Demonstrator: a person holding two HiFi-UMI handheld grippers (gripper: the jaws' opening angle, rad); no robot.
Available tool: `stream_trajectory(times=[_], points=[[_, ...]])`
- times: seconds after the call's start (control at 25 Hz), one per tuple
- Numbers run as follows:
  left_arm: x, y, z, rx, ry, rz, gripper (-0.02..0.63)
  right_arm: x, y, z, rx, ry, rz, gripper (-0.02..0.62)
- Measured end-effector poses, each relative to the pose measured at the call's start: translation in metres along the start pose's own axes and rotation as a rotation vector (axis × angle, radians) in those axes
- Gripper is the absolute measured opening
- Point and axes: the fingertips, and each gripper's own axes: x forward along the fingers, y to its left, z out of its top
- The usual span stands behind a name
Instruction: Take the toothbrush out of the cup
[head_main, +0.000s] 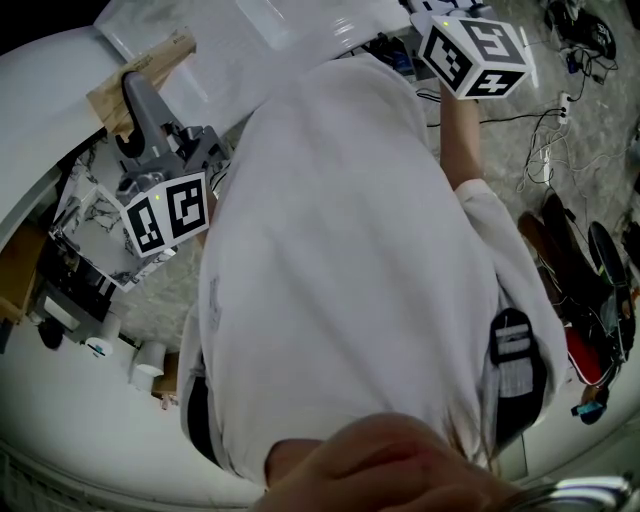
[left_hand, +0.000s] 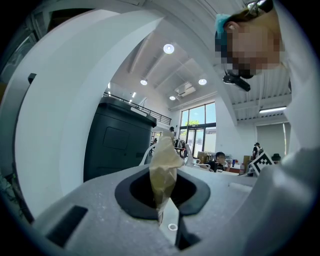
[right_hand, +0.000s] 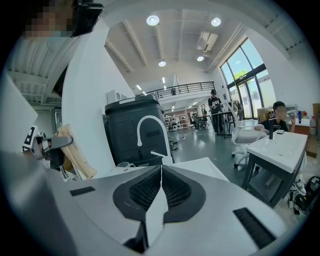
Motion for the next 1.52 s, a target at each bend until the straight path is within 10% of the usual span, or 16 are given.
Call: stream_trajectory(times=[1.52], points=[[0.0074, 0.0004, -0.0002, 0.009, 0.009, -0.005, 0.038, 0.0011, -0.0045, -0.0012, -0.015, 0.015, -0.007, 0.015]])
